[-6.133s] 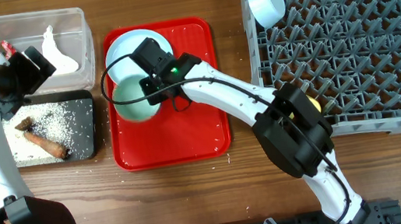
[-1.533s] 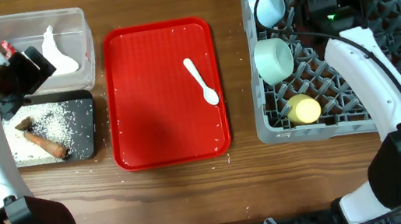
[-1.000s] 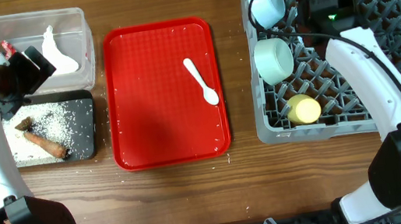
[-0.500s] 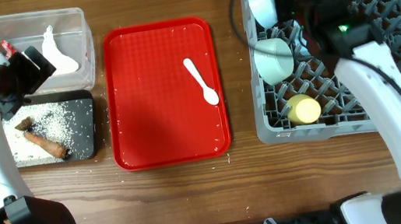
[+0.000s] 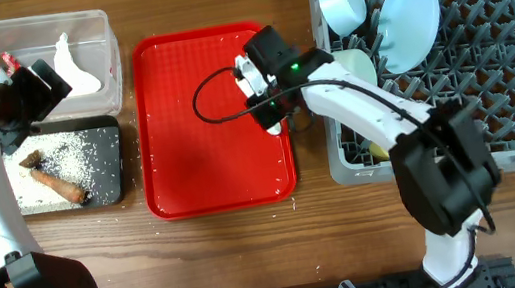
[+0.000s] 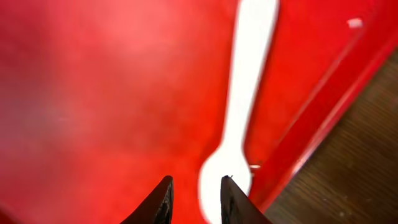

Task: Sort waste into correct bins and load items into the dishwasher rack
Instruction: 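Grasp the white spoon on the red tray with the right gripper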

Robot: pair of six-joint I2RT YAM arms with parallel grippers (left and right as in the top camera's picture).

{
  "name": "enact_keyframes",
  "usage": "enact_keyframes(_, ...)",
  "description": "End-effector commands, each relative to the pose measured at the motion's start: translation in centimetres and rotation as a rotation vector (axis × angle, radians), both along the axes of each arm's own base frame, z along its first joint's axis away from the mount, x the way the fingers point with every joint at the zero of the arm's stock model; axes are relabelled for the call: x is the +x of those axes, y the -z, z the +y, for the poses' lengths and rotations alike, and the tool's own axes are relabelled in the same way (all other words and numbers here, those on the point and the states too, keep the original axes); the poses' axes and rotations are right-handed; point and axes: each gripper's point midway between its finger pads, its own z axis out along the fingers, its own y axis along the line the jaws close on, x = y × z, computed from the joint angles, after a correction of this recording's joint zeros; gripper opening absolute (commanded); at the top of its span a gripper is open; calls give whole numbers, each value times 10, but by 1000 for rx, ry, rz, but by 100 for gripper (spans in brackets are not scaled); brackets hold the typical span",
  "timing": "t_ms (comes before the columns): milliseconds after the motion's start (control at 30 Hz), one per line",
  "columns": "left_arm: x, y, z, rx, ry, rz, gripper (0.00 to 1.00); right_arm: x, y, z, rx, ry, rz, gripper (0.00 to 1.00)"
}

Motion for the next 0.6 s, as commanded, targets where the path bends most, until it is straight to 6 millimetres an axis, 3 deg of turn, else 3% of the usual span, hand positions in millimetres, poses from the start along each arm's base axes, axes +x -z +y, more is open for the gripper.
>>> enact_keyframes(0,1,-5,2,7,-6,-14,100,14,1,-10,-82,-3,-80,27)
enact_keyframes(167,1,-5,2,7,-6,-14,100,26,17,-9,-86,-26,-100,31)
enact_keyframes(300,1,-5,2,7,-6,-14,100,25,37,-8,-84,-30,-61,31)
enact_keyframes(567,1,-5,2,7,-6,-14,100,30,56,-5,-68,-32,-53,33)
